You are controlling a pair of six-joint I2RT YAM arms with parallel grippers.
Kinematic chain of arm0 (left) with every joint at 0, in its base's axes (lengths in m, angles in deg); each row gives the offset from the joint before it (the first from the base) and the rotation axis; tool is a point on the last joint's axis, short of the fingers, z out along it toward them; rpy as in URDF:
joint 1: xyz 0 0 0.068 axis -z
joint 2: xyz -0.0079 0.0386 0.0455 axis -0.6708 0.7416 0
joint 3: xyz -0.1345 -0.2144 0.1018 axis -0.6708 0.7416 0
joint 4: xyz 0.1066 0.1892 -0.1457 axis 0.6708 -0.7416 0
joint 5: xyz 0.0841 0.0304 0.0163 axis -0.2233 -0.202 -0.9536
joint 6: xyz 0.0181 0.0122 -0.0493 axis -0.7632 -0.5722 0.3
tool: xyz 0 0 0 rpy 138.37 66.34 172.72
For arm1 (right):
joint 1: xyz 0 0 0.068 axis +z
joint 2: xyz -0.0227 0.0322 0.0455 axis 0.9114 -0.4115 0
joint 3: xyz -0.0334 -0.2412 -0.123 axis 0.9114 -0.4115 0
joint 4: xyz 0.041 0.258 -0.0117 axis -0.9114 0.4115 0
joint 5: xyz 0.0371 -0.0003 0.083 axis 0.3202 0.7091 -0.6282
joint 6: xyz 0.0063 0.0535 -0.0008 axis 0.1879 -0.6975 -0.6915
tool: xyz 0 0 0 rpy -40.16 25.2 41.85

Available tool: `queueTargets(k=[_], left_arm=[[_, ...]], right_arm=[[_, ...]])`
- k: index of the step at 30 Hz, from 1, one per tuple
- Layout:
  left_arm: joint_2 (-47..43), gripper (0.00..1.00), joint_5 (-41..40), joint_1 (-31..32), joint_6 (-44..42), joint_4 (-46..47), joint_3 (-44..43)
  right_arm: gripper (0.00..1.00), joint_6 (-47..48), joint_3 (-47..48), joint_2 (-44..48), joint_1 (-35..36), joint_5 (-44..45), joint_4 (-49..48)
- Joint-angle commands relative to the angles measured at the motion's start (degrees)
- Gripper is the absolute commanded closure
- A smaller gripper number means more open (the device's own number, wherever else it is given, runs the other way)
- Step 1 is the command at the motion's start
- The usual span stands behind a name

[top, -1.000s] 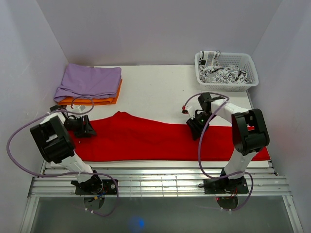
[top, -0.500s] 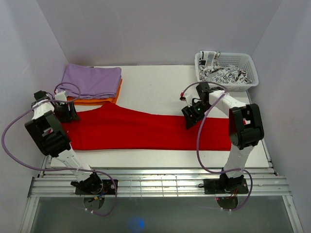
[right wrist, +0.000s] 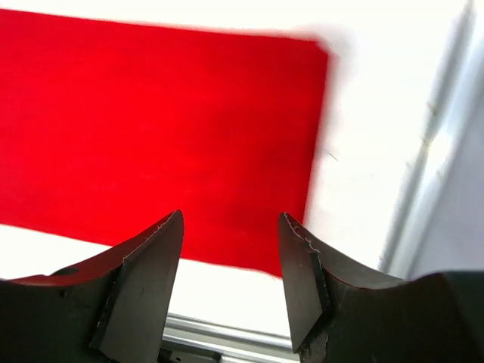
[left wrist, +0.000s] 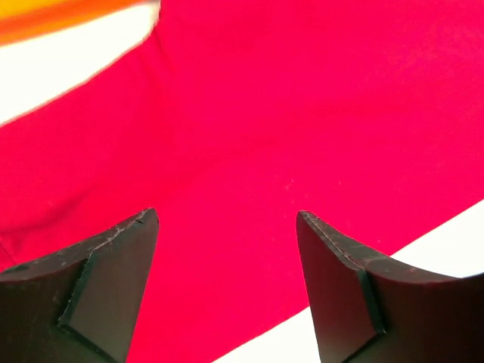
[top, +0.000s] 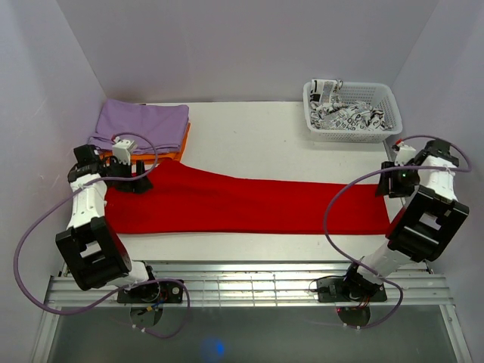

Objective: Fold and stack the trousers
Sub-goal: Fold the trousers

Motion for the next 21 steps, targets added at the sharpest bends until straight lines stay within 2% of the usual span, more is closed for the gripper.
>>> queueTargets(k=[1, 8, 14, 16, 21], left_arm=[[-1.6, 0.15, 1.8, -0.6, 0.2, 2.0, 2.7], [-4.5, 0.12, 0.9, -0.6, 0.8, 2.7, 4.8], [-5.4, 0.11, 0.4, -0.6, 1.2, 3.0, 4.8], [-5.5, 0.10, -0.2, -0.6, 1.4, 3.1, 4.5], [-5.7, 0.08, -0.9, -0.6, 1.5, 3.1, 3.7]], right_arm=[[0.41, -1.0, -1.8, -0.3, -4.0, 3.7, 0.0], [0.42, 0.0, -8.0, -1.3, -8.3, 13.0, -10.1], [0.42, 0.4, -13.9, -4.3, -8.6, 13.3, -15.1], [0.47, 1.1, -14.8, -5.8, -8.6, 13.0, -15.4], [0.64, 5.6, -14.7, -6.7, -8.7, 1.7, -8.6]])
